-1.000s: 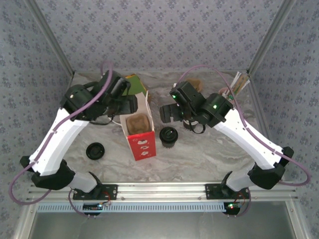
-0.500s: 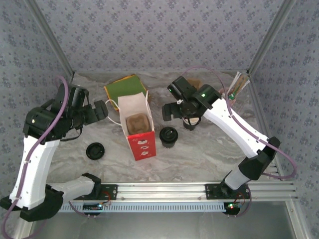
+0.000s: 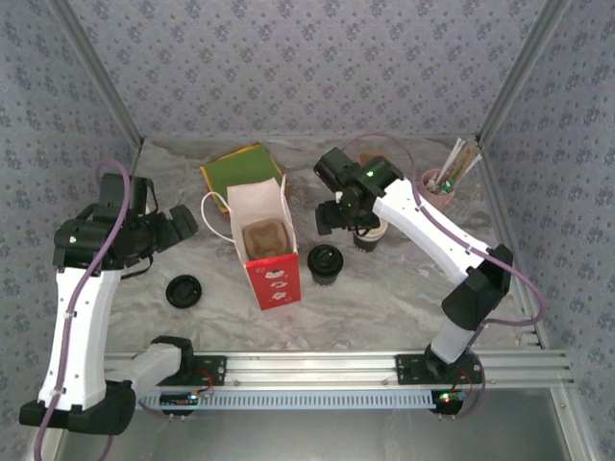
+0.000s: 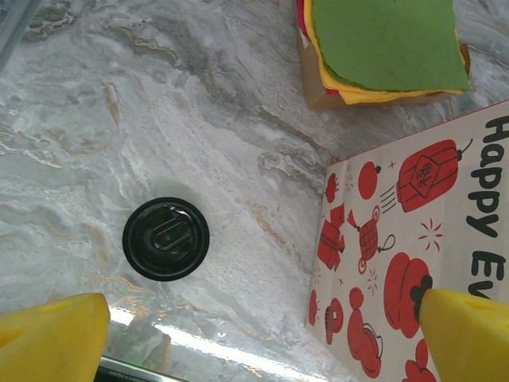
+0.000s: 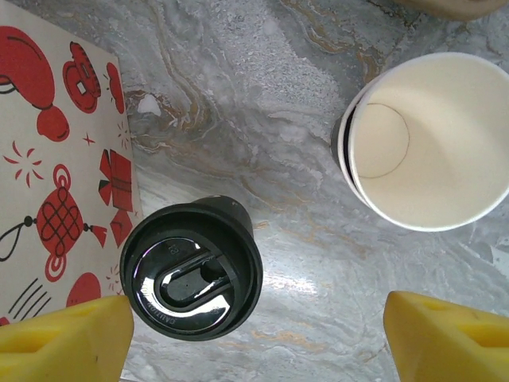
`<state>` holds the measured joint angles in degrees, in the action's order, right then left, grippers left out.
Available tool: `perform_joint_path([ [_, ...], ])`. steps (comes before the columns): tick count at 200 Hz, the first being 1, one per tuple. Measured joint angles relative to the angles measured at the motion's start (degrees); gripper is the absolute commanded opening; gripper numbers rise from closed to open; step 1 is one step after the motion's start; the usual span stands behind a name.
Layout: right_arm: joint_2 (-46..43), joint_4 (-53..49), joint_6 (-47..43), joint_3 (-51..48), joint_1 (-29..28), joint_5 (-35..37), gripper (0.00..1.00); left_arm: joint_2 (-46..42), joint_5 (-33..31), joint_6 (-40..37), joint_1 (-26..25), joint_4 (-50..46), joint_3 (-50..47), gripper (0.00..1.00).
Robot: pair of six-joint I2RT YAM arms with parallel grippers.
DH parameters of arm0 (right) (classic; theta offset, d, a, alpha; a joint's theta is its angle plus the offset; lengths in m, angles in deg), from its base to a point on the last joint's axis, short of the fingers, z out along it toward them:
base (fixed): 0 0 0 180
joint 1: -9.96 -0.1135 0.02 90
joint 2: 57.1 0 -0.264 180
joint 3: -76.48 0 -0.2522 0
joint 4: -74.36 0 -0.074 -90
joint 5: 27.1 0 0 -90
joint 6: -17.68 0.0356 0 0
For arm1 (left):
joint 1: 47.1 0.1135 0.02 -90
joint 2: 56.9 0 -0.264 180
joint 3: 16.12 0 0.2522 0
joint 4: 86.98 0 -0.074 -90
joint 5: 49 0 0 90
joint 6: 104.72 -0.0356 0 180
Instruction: Pack the takeout coffee
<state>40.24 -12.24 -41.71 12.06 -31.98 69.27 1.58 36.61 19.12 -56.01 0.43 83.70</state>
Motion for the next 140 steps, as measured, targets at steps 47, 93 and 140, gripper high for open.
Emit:
perform_joint_path([
  [47,2.4,0.4,0.1,0.0,-2.0,-0.3,0.84,0.0,2.3,-0.2,0.3,1.4,-1.3,1.0],
  [93,5.9,0.6,1.6,-0.2,-5.3,-0.9,0.85,0.0,2.7,-0.4,1.0,2.0,-1.5,1.0],
  [140,6.1,1.0,3.1,-2.3,-7.1,-1.1,0.88,0.0,2.7,-0.4,1.4,2.0,-1.5,1.0],
])
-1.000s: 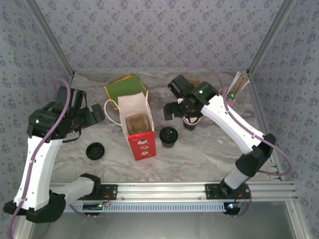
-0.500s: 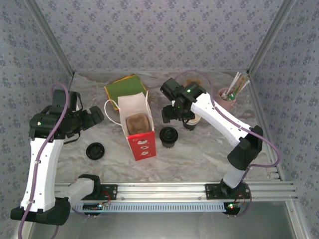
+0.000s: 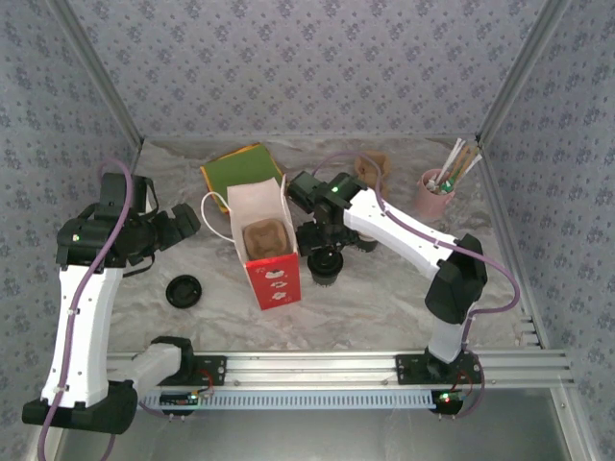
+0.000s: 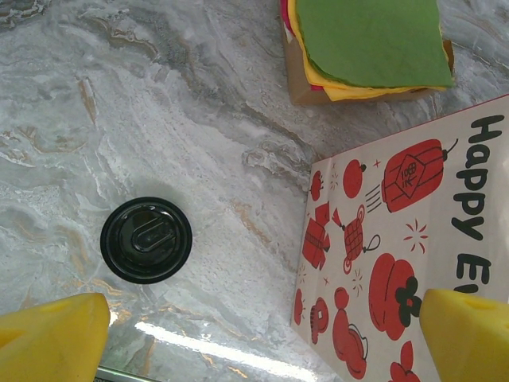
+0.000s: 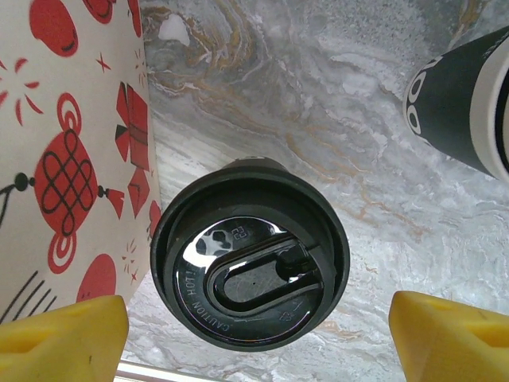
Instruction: Pack the takeout coffee
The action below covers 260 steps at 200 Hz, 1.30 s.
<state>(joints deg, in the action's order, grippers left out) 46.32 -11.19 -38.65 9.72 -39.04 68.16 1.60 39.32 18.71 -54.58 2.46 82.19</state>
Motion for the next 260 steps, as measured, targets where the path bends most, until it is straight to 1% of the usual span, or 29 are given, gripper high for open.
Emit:
perform_joint_path([
  [41,0.5,0.2,0.5,-1.0,-0.8,-0.2,0.9,0.0,0.6,0.0,0.0,0.0,0.0,1.0],
  [155,2.7,1.3,0.7,-2.4,-0.8,-1.0,0.88,0.0,1.0,0.0,0.0,0.1,0.0,1.0],
  [260,2.9,1.7,0.7,-3.6,-0.8,-1.0,0.8,0.0,1.3,0.0,0.0,0.1,0.0,1.0],
])
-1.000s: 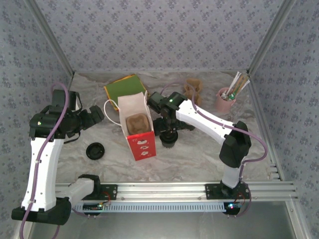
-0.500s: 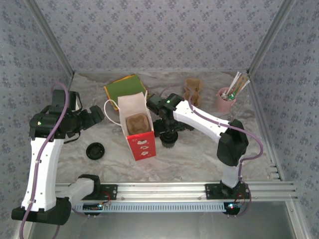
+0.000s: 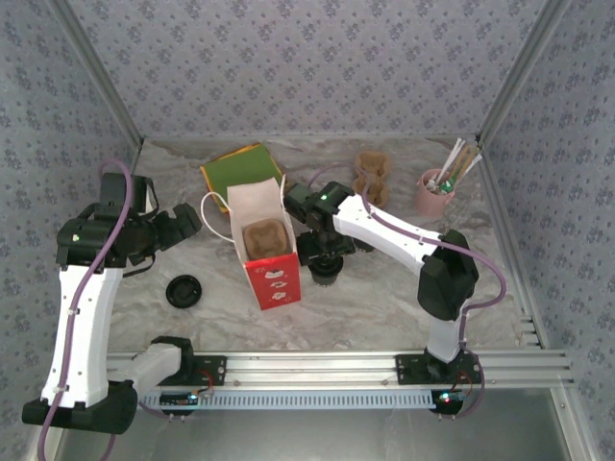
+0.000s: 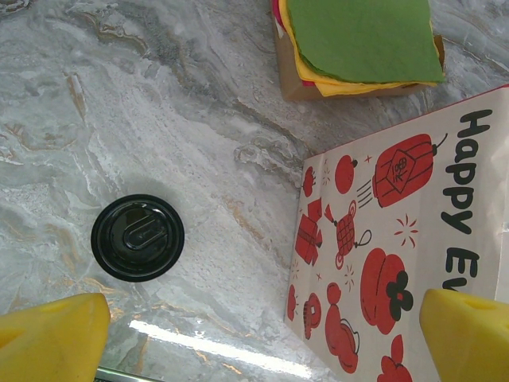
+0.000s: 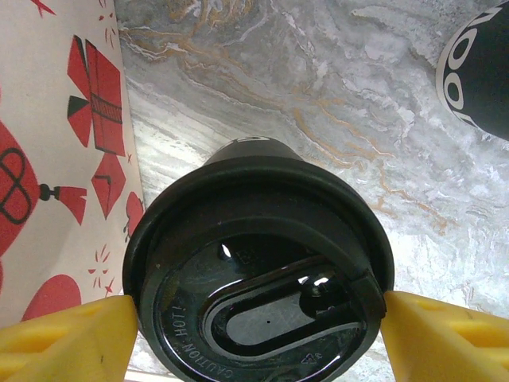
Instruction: Pack the takeout coffee
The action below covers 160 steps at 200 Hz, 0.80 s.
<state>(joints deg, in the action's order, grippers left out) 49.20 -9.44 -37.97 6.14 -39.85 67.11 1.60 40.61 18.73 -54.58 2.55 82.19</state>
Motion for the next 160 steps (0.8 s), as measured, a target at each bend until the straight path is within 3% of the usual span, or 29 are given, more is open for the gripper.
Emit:
perform_joint_path([
  [160,0.0,-0.2,0.0,-0.5,-0.1,0.4,0.78,0.1,1.2,0.0,0.0,0.3,0.0,1.0],
])
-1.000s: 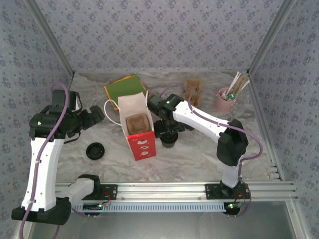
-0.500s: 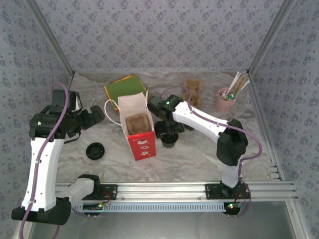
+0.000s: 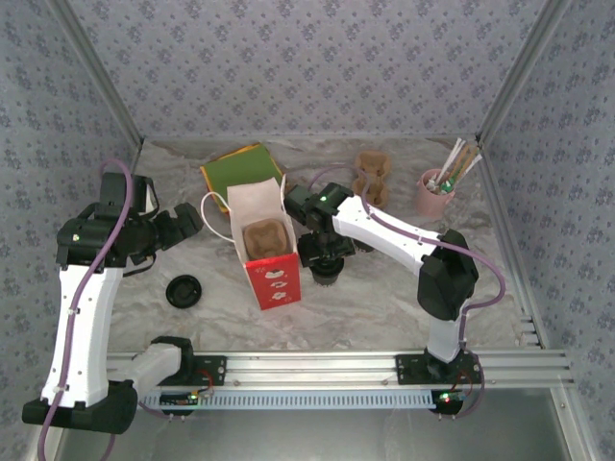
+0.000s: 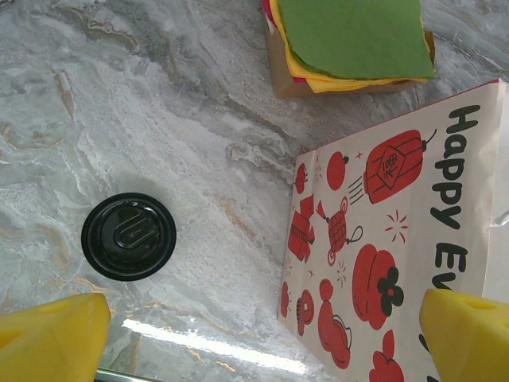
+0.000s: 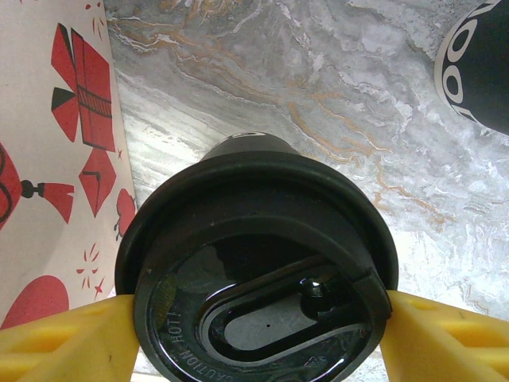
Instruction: Pack the takeout coffee
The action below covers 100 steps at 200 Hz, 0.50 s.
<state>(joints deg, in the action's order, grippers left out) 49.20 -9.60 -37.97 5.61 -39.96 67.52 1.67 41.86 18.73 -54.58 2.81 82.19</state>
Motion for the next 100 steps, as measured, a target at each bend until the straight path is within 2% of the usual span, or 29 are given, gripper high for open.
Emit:
perform_joint_path([
  [100,0.0,-0.3,0.0,0.2,-0.1,0.5,0.78,0.0,0.0,0.0,0.0,0.0,0.0,1.0],
])
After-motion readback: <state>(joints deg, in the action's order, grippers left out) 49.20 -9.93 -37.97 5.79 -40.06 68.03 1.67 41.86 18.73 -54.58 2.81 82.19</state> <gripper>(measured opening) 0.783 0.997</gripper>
